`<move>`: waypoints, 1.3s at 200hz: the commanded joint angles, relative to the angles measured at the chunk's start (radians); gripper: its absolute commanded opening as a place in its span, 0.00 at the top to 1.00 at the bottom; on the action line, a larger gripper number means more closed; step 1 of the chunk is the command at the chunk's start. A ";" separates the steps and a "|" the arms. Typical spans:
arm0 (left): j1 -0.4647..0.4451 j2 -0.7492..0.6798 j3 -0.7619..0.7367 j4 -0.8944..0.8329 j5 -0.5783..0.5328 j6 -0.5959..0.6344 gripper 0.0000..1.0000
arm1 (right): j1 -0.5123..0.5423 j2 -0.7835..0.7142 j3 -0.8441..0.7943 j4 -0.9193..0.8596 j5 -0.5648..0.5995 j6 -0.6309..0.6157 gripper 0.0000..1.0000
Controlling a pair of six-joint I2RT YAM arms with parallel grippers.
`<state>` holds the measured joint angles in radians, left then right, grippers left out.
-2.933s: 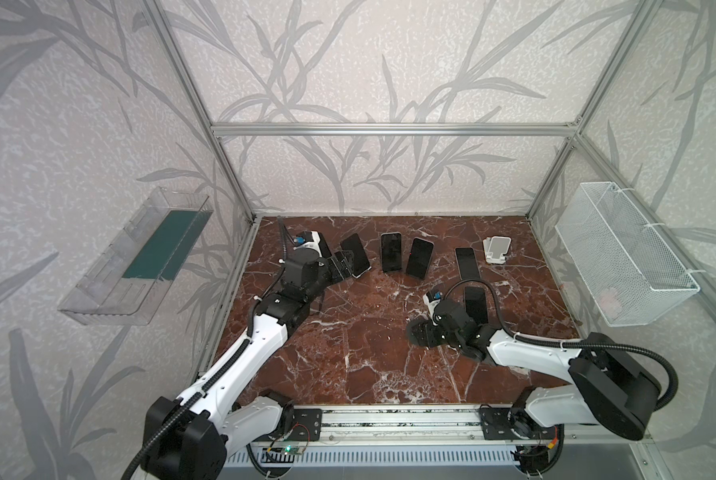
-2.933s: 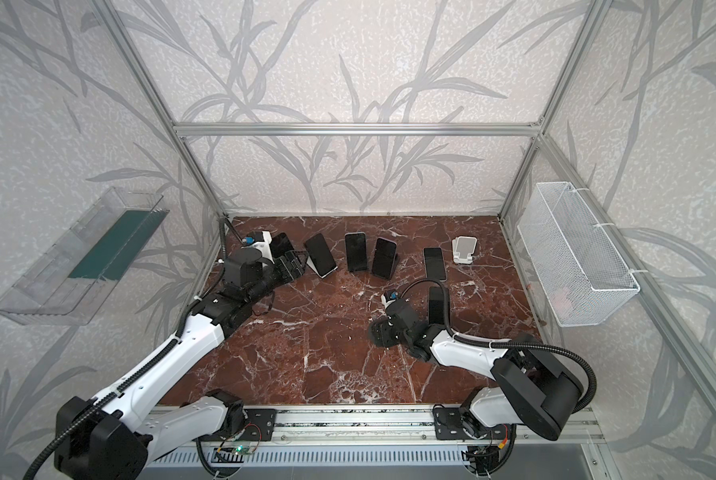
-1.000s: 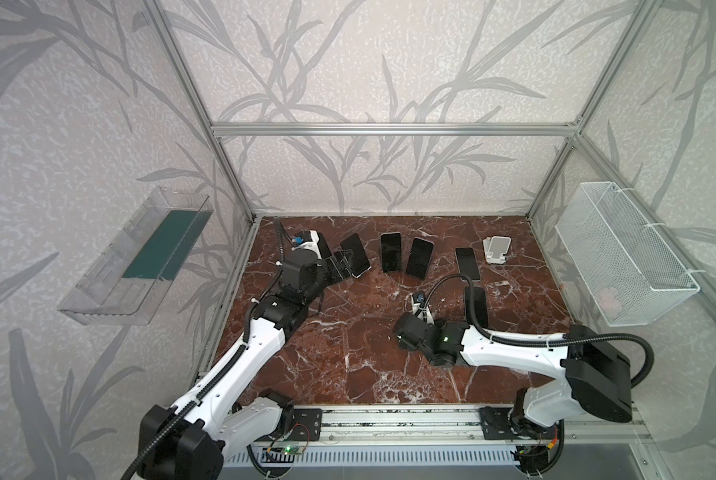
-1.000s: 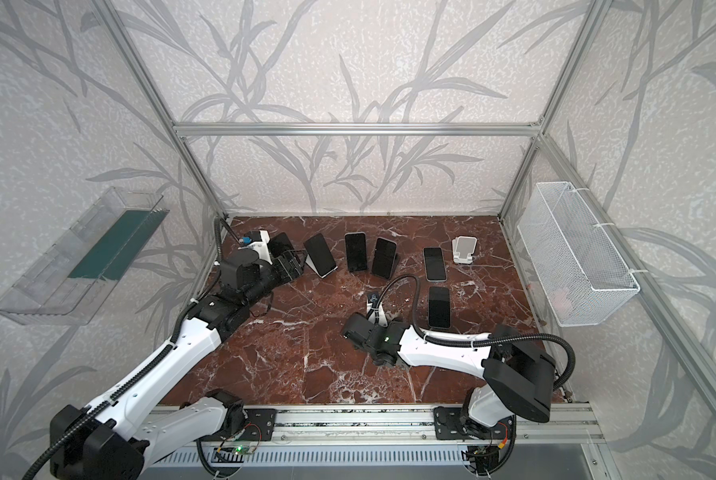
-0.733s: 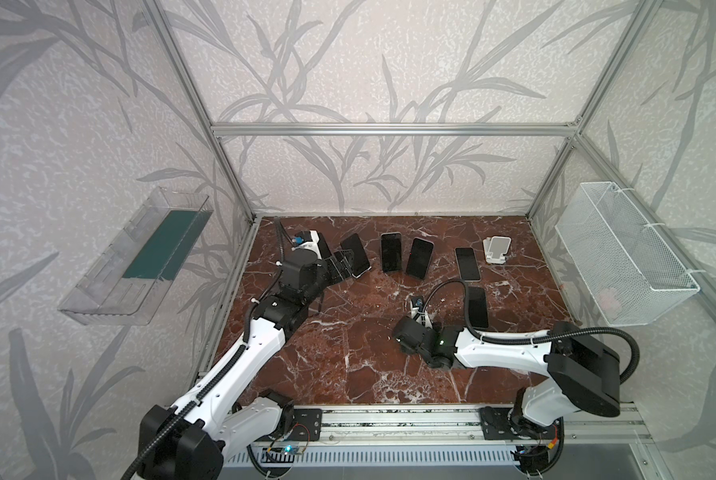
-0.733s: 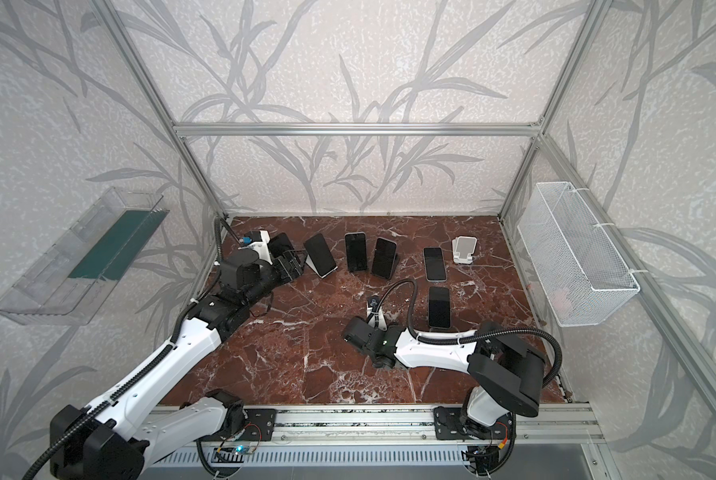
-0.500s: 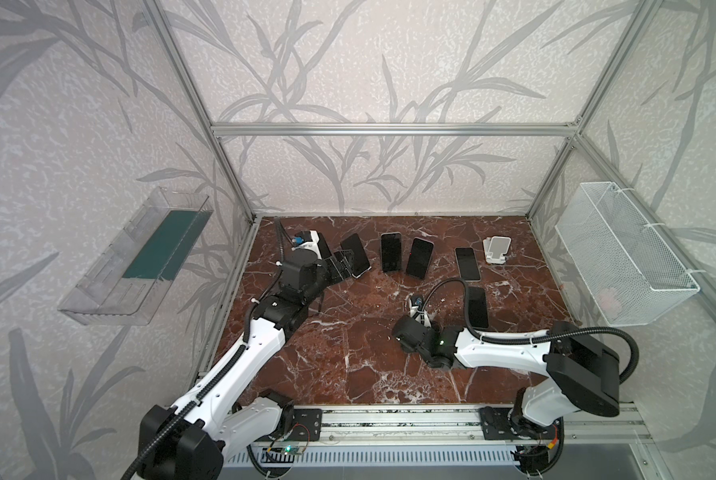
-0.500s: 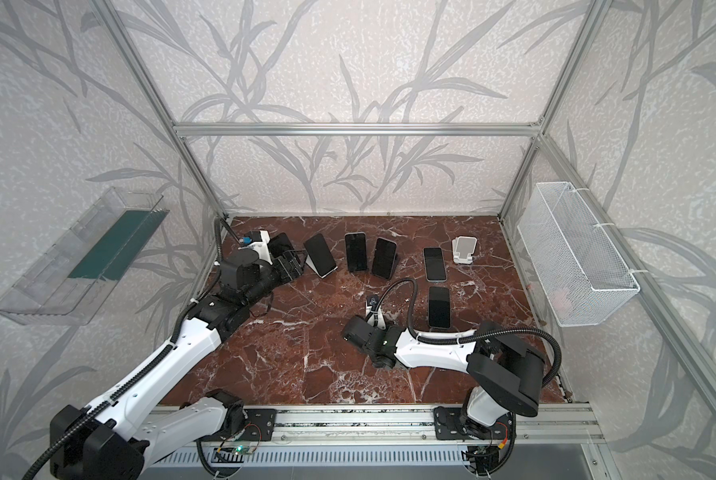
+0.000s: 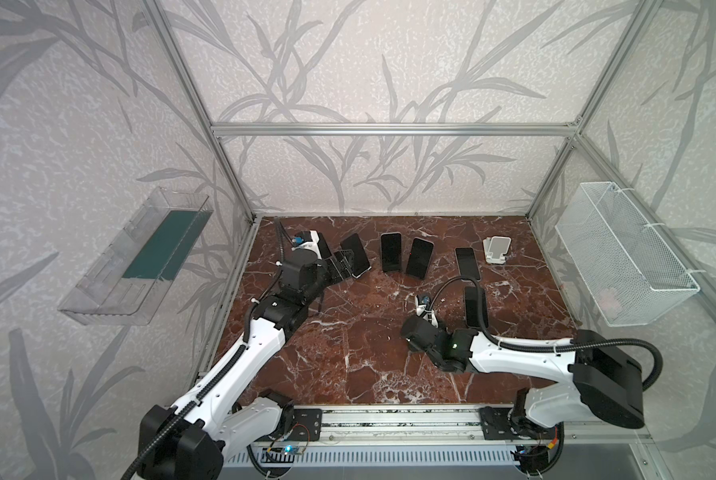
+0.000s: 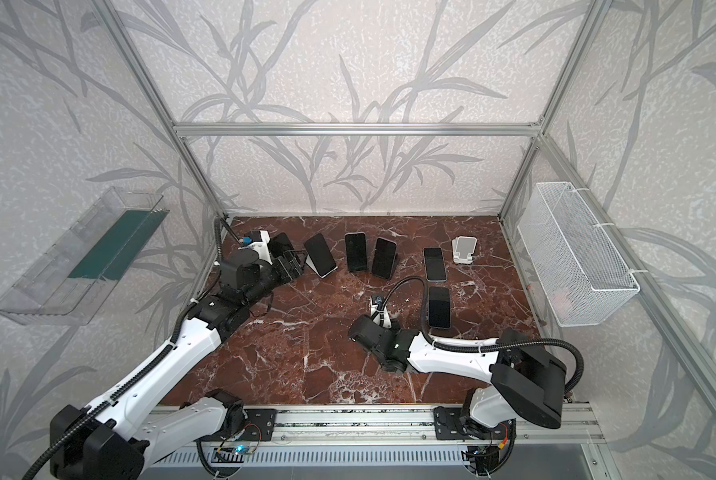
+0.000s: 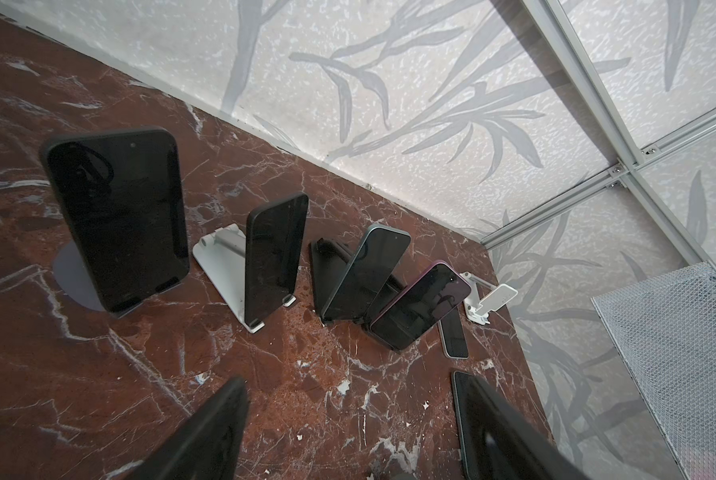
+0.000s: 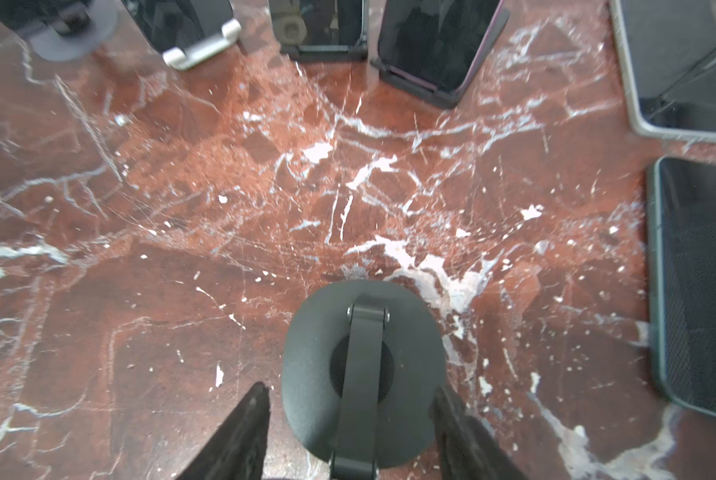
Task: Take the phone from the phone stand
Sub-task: 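Carry the black round stand with the right gripper toward the white stand, then lower the black round stand beside the white stand and open the right gripper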
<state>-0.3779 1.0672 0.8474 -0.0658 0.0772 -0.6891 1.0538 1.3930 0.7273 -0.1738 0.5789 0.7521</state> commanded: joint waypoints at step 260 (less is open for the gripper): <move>0.005 -0.013 -0.024 0.061 -0.003 0.004 0.17 | -1.194 0.342 0.319 0.112 -0.545 -0.593 0.50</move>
<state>-0.3771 1.0718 0.8383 -0.0292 0.1005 -0.7063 -0.1089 1.6752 0.9642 -0.0051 0.1390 0.1349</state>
